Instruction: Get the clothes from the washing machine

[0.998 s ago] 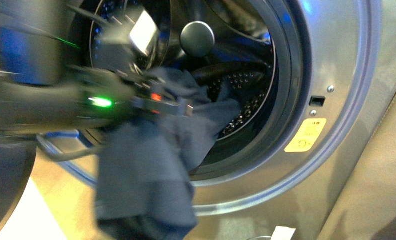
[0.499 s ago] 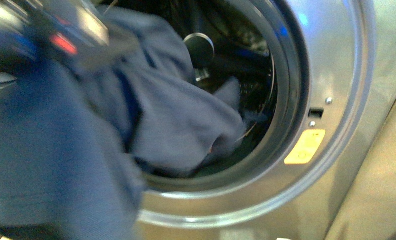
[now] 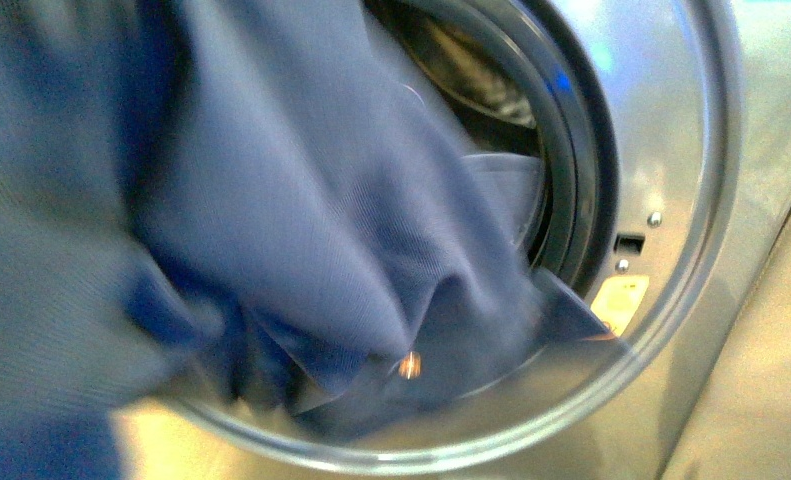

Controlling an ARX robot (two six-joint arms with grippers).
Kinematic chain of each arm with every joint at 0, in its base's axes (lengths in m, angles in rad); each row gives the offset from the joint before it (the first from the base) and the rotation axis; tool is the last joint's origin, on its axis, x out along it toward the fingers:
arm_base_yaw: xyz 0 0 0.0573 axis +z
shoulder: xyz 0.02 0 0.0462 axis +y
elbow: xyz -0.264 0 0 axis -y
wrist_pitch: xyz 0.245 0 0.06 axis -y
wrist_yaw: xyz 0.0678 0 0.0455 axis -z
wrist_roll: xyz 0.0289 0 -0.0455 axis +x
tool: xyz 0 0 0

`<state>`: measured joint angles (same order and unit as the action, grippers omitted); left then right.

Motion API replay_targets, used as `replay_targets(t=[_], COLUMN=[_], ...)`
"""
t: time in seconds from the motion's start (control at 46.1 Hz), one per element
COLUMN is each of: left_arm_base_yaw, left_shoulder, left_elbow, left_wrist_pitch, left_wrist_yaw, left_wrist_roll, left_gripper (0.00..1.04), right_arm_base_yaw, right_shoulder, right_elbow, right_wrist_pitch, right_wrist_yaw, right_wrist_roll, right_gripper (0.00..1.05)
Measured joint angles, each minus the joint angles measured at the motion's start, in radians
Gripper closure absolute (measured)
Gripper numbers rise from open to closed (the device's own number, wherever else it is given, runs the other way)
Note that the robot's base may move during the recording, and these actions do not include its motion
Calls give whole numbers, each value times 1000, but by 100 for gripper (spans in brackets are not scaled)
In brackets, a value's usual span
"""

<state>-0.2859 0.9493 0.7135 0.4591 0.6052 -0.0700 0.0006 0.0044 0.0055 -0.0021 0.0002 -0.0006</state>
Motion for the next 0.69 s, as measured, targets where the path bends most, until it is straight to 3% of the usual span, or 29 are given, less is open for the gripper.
replay_targets(t=[0.325,0.694], left_arm_base_yaw=[-60,-170], left_shoulder=[9,161], left_elbow=[145,476], left_wrist_pitch=[-21,-134], left_wrist_yaw=[-1,-34], left_wrist_roll=[-12,61], left_gripper=[98,98], right_arm_base_yaw=[0,0], right_shoulder=[0,0], right_elbow=[0,0], right_wrist_pitch=[0,0], right_wrist_yaw=[0,0], right_wrist_roll=[0,0], right_gripper=[8,8])
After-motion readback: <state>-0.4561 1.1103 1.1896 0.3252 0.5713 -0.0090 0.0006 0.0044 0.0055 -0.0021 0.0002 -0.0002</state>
